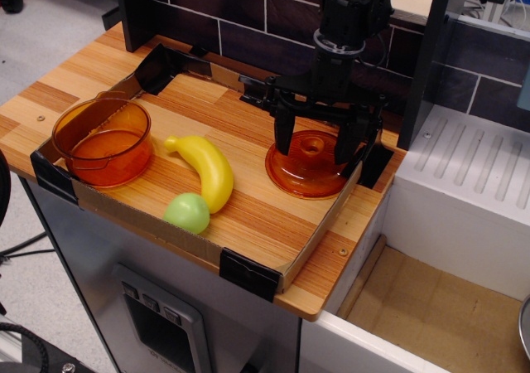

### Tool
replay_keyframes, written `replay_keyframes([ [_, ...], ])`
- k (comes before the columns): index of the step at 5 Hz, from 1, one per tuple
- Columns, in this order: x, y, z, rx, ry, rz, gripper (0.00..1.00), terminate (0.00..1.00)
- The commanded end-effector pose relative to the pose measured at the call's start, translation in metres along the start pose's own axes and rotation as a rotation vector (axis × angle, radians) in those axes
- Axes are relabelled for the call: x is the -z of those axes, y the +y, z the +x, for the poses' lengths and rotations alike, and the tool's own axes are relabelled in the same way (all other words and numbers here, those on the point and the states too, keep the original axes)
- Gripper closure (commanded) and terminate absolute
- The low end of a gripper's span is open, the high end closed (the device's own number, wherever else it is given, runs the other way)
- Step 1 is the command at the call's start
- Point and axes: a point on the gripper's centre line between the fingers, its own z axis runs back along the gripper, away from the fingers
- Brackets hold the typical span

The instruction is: Take lid off pot

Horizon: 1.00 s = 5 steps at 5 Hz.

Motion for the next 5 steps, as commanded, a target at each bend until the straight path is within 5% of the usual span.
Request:
replay_keyframes([
  [1, -0.064, 0.038, 0.007, -0.056, -0.075, -0.067, 0.0, 0.0],
  [2, -0.092, 0.062, 0.005, -0.046, -0.104, -0.082, 0.0, 0.0],
  [3, -0.117, 0.084, 0.006, -0.084, -0.069, -0.119, 0.0, 0.0],
  [4, -0.117, 0.084, 0.006, -0.084, -0.069, -0.119, 0.0, 0.0],
  [5, -0.117, 0.084, 0.006, -0.084, -0.069, -0.119, 0.0, 1.0],
])
